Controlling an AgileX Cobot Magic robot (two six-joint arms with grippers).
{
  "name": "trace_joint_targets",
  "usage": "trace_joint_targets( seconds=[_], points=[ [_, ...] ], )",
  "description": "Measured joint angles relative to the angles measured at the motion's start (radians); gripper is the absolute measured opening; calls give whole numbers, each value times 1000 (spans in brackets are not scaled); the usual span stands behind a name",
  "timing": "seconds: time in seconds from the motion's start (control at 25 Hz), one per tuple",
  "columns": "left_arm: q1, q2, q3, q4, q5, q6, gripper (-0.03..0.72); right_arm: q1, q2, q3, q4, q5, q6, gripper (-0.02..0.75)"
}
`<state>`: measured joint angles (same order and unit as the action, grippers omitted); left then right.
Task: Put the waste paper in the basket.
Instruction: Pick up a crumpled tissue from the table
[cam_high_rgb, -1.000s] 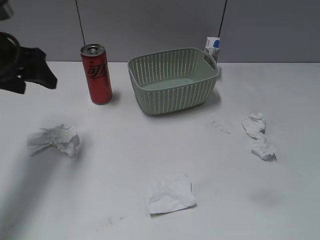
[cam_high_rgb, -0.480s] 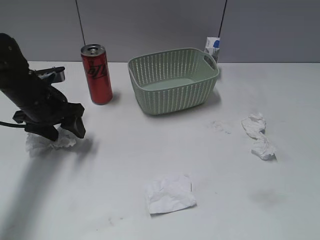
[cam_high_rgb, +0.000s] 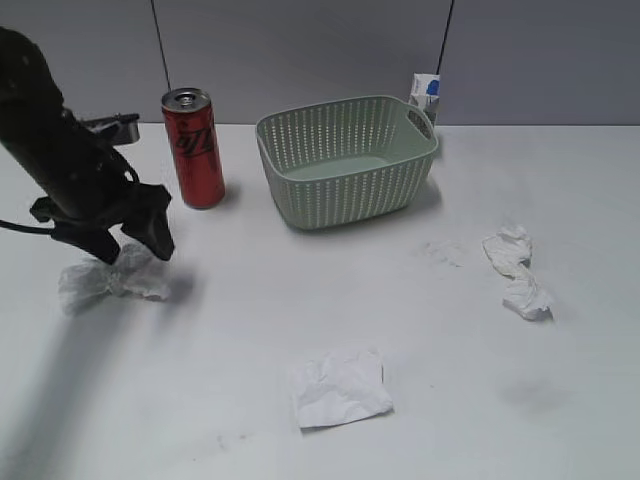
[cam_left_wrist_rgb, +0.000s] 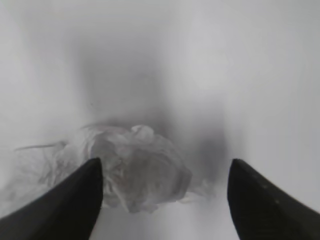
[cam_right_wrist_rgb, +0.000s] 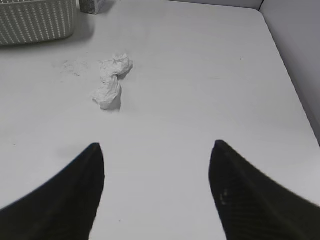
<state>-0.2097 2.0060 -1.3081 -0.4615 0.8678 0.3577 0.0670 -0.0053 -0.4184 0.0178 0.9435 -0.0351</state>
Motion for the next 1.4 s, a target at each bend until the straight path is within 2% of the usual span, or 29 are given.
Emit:
trace_joint_targets(
  seconds=[0.24, 0.44, 0.6, 0.76, 1.4],
  points=[
    [0, -124, -110, 116, 138, -19, 590, 0, 0, 0, 0, 0, 0, 498],
    [5, -261, -118, 356, 212, -155, 590, 0, 0, 0, 0, 0, 0, 498],
    [40, -397, -86, 411, 233, -183, 590, 0, 0, 0, 0, 0, 0, 498],
    [57, -599, 17, 418, 187, -196, 590, 0, 0, 0, 0, 0, 0, 498],
    [57, -1365, 568, 434, 63, -199, 590, 0, 0, 0, 0, 0, 0, 498]
  ],
)
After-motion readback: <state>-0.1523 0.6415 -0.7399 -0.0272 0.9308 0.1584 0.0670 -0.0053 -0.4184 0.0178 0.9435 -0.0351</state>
